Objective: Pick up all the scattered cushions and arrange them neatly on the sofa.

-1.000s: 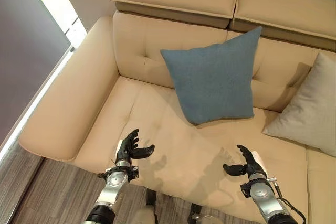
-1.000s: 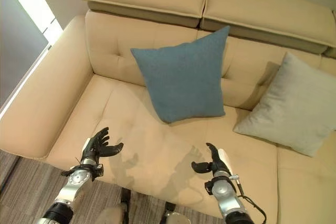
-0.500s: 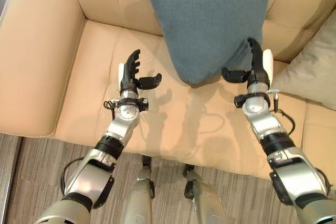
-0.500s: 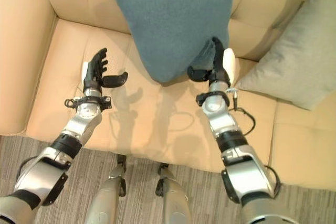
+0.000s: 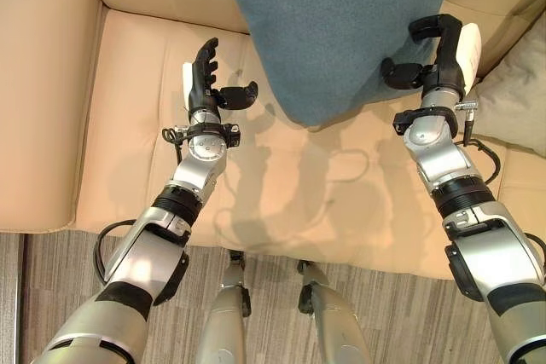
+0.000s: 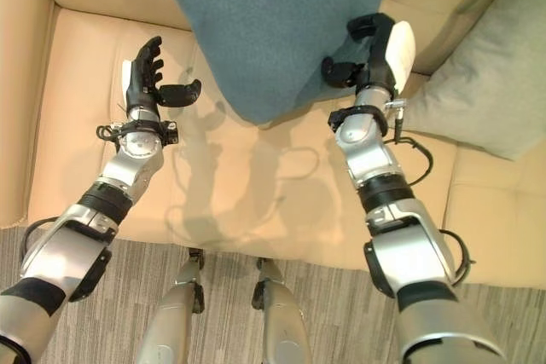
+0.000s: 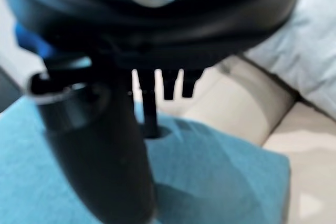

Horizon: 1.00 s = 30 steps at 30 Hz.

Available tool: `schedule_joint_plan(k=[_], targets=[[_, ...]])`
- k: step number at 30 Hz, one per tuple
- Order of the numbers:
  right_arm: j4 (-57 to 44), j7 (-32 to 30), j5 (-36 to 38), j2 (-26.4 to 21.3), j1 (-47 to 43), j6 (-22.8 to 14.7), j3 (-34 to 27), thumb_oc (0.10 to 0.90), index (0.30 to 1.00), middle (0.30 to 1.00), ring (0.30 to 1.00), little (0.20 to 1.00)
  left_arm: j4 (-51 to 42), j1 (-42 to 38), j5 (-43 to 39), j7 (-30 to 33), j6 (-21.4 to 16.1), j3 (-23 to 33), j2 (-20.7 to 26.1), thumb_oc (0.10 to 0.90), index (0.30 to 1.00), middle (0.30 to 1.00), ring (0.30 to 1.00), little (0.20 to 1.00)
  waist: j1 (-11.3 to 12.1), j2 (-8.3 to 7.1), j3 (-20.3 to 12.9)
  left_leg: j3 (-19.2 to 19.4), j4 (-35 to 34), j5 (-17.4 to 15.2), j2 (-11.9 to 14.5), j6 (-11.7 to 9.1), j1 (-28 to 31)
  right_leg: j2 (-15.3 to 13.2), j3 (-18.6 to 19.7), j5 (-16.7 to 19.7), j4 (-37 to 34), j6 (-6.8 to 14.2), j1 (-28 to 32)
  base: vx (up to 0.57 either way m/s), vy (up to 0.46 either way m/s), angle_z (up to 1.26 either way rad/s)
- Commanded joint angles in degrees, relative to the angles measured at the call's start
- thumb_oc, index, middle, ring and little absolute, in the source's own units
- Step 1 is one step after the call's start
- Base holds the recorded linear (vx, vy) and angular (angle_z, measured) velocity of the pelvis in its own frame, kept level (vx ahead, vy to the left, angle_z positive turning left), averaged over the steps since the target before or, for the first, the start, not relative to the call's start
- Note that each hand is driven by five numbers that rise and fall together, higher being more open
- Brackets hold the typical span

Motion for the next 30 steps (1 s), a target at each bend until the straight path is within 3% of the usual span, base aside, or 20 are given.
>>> schedule_joint_plan(k=[1,8,9,10,11,21,30], targets=[[0.0,-5.3,0.6,-4.0,-7.4,-1.9,-1.5,0.800,0.900,0.900,0.900,0.900,0.1,-7.9,0.4,1.6,-4.9,-0.5,-1.0,0.800,0.900,0.900,0.900,0.900,-0.4,0.36,-2.8,-1.1,-1.2,-3.2,-2.4,-1.4,-1.4,0.4,2.4,-3.1,-0.8,4.4,-1.3,0.02,-0.002,-0.03],[7.7,0.9,8.7,-2.8,-13.0,-3.3,3.6,0.800,0.900,0.900,0.900,0.900,0.5,-8.1,-2.1,0.4,-5.2,-1.6,-0.7,0.800,0.900,0.900,0.900,0.900,0.1,0.69,-2.6,-1.4,-2.1,-2.5,-2.7,-1.7,-1.4,0.7,2.5,-2.7,-1.5,4.4,-1.6,0.00,-0.003,0.01],[8.5,3.1,10.0,-2.5,-13.8,-3.7,5.4,0.711,0.766,0.766,0.766,0.766,0.1,-8.0,-2.5,-0.1,-5.4,-1.9,-0.3,0.800,0.900,0.900,0.900,0.900,0.4,0.73,-2.5,-1.6,-2.2,-2.3,-2.7,-1.8,-1.6,0.7,2.4,-2.6,-1.5,4.3,-1.8,-0.01,-0.023,0.08],[8.5,3.1,10.0,-2.5,-13.8,-3.7,5.4,0.485,0.427,0.427,0.427,0.427,0.1,-8.0,-2.5,-0.1,-5.4,-1.9,-0.3,0.800,0.900,0.900,0.900,0.900,0.4,0.73,-2.5,-1.6,-2.2,-2.3,-2.7,-1.8,-1.6,0.7,2.4,-2.6,-1.5,4.3,-1.8,-0.01,-0.039,0.16],[9.1,4.8,12.4,-1.7,-14.5,-4.4,6.3,0.400,0.300,0.300,0.300,0.300,-0.4,-8.0,-3.5,-0.6,-5.6,-2.1,-0.2,0.800,0.900,0.900,0.900,0.900,0.8,0.83,-2.4,-1.7,-2.1,-2.2,-2.6,-1.9,-1.8,0.7,2.2,-2.6,-1.7,4.2,-1.9,0.00,-0.022,0.21],[2.8,9.2,17.3,-1.0,-13.5,-7.6,8.4,0.400,0.300,0.300,0.300,0.300,-4.7,-6.1,-5.8,-2.4,-6.4,-2.2,0.3,0.800,0.900,0.900,0.900,0.900,2.2,0.98,-1.7,-2.5,-2.4,-1.3,-2.6,-2.3,-2.3,1.0,1.5,-2.7,-2.4,4.0,-1.6,-0.01,-0.021,0.00],[-11.5,10.8,20.6,4.4,-5.7,-12.0,5.2,0.400,0.300,0.300,0.300,0.300,-7.4,-5.0,-6.8,-2.5,-6.7,-1.4,-1.3,0.800,0.900,0.900,0.900,0.900,1.4,0.76,-1.2,-2.1,-2.4,-1.5,-2.5,-2.2,-1.7,1.0,1.7,-2.9,-2.2,4.0,-1.4,-0.01,0.010,-0.03]])
